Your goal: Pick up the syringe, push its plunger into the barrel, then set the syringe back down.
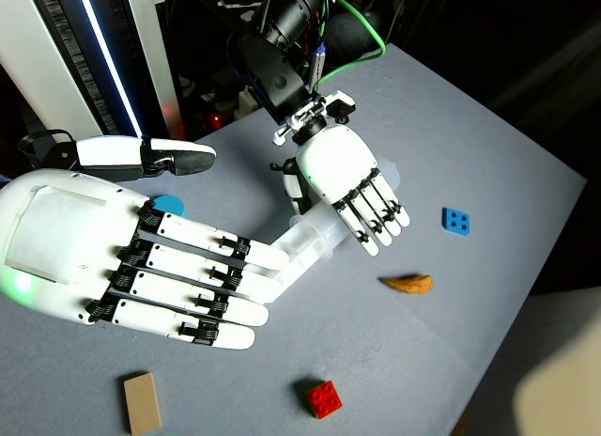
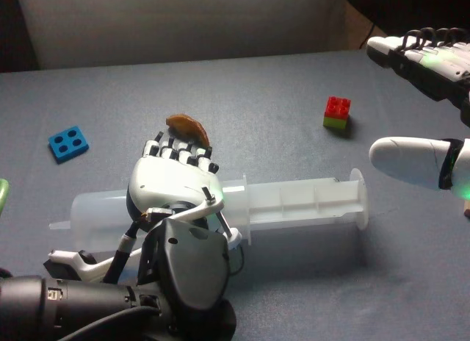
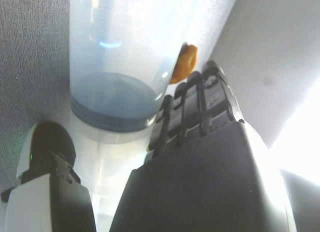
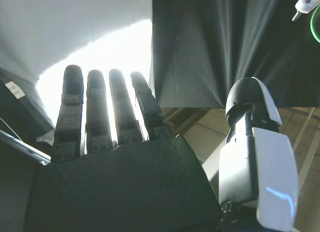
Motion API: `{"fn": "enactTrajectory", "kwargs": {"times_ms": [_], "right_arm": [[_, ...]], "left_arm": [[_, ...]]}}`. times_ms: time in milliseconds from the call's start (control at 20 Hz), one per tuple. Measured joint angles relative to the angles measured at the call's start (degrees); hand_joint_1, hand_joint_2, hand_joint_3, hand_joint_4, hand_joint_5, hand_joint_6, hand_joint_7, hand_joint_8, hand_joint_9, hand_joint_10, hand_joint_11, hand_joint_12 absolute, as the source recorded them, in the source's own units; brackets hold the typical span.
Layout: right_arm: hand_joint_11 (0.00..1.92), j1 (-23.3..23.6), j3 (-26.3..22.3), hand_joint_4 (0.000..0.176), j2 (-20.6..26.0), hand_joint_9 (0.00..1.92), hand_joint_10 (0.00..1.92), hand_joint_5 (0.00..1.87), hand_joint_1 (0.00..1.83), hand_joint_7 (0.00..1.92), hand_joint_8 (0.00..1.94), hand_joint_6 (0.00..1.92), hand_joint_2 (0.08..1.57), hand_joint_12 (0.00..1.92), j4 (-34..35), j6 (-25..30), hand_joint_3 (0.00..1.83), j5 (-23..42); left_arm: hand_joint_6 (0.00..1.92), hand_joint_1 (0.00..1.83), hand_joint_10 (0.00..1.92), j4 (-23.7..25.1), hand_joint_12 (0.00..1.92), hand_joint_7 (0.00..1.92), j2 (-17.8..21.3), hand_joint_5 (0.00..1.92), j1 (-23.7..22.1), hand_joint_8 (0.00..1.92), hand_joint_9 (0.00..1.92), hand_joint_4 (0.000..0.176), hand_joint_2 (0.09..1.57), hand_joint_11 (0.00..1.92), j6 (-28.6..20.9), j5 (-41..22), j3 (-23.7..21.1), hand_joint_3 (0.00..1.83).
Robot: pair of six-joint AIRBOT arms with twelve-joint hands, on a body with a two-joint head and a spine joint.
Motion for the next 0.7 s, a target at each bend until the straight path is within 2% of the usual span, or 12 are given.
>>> {"fn": "enactTrajectory", "kwargs": {"times_ms": [50, 200, 250, 300, 350, 400, 450, 500, 550, 700], "right_arm": [[0.00, 0.0, 0.0, 0.000, 0.0, 0.07, 0.00, 0.06, 0.03, 0.06, 0.00, 0.00, 1.08, 0.29, 0.0, 0.0, 0.00, 0.0], [0.00, 0.0, 0.0, 0.000, 0.0, 0.07, 0.00, 0.05, 0.04, 0.05, 0.00, 0.00, 1.08, 0.26, 0.0, 0.0, 0.00, 0.3], [0.00, 0.0, 0.0, 0.000, 0.0, 0.08, 0.00, 0.07, 0.10, 0.07, 0.00, 0.01, 1.07, 0.28, 0.0, 0.0, 0.00, 0.3], [0.00, 0.0, 0.0, 0.000, 0.0, 0.08, 0.00, 0.07, 0.10, 0.07, 0.00, 0.01, 1.07, 0.28, 0.0, 0.0, 0.00, 0.3], [0.00, -0.1, 0.0, 0.000, 0.0, 0.08, 0.00, 0.07, 0.11, 0.08, 0.01, 0.01, 1.07, 0.29, 0.0, 0.0, 0.00, 0.3], [0.00, -0.1, 0.0, 0.000, 0.0, 0.08, 0.00, 0.09, 0.13, 0.10, 0.01, 0.01, 1.06, 0.33, 0.0, 0.0, 0.00, 0.3], [0.00, -0.1, 0.0, 0.000, 0.0, 0.08, 0.00, 0.09, 0.10, 0.10, 0.00, 0.00, 1.06, 0.33, 0.0, 0.0, 0.00, 0.3], [0.00, -0.1, -0.1, 0.000, 0.0, 0.07, 0.00, 0.07, 0.07, 0.08, 0.00, 0.00, 1.07, 0.33, 0.0, 0.1, 0.00, 0.3], [0.00, -0.1, -0.1, 0.000, 0.0, 0.07, 0.00, 0.07, 0.06, 0.08, 0.00, 0.00, 1.08, 0.33, 0.0, 0.1, 0.00, 0.3], [0.00, -0.1, -0.1, 0.000, 0.0, 0.08, 0.00, 0.07, 0.07, 0.08, 0.00, 0.00, 1.08, 0.33, 0.0, 0.1, 0.00, 0.3]], "left_arm": [[0.01, 0.92, 0.02, 0.2, 0.90, 0.33, 0.0, 0.33, 0.0, 0.01, 0.37, 0.000, 1.13, 0.05, 0.0, -0.1, 0.0, 0.00], [0.01, 1.01, 0.02, 0.9, 0.92, 0.45, 0.0, 0.42, 0.0, 0.01, 0.48, 0.000, 1.18, 0.15, -0.6, 0.0, 0.0, 0.00], [0.02, 1.17, 0.04, 0.9, 0.96, 0.63, 0.0, 0.58, 0.0, 0.02, 0.67, 0.000, 1.20, 0.32, -0.8, 0.0, 0.0, 0.00], [0.02, 1.17, 0.04, 1.0, 0.96, 0.63, 0.0, 0.58, 0.0, 0.02, 0.67, 0.000, 1.20, 0.32, -0.9, -0.1, -0.1, 0.00], [0.02, 1.26, 0.05, 1.3, 0.98, 0.74, 0.0, 0.66, 0.0, 0.02, 0.81, 0.000, 1.22, 0.45, -0.7, -0.2, -0.3, 0.00], [1.22, 1.50, 1.26, 1.6, 1.82, 0.71, 0.0, 0.54, 0.0, 1.01, 0.77, 0.000, 1.24, 0.58, -0.5, -0.2, -0.3, 0.00], [1.46, 1.37, 1.50, 1.9, 1.60, 0.73, 0.0, 0.53, 0.0, 1.22, 0.73, 0.000, 1.26, 0.41, -0.6, -0.1, -0.3, 0.00], [1.35, 1.45, 1.38, 1.9, 1.78, 0.78, 0.0, 0.62, 0.0, 1.18, 0.78, 0.000, 1.22, 0.54, -0.5, 0.0, -0.4, 0.00], [1.25, 1.48, 1.31, 1.6, 1.78, 0.81, 0.0, 0.70, 0.0, 1.16, 0.81, 0.000, 1.20, 0.61, -0.6, -0.1, -0.6, 0.00], [1.14, 1.48, 1.25, 1.7, 1.74, 0.84, 0.0, 0.80, 0.0, 1.11, 0.86, 0.000, 1.17, 0.65, -0.3, -0.2, -0.7, 0.00]]}}
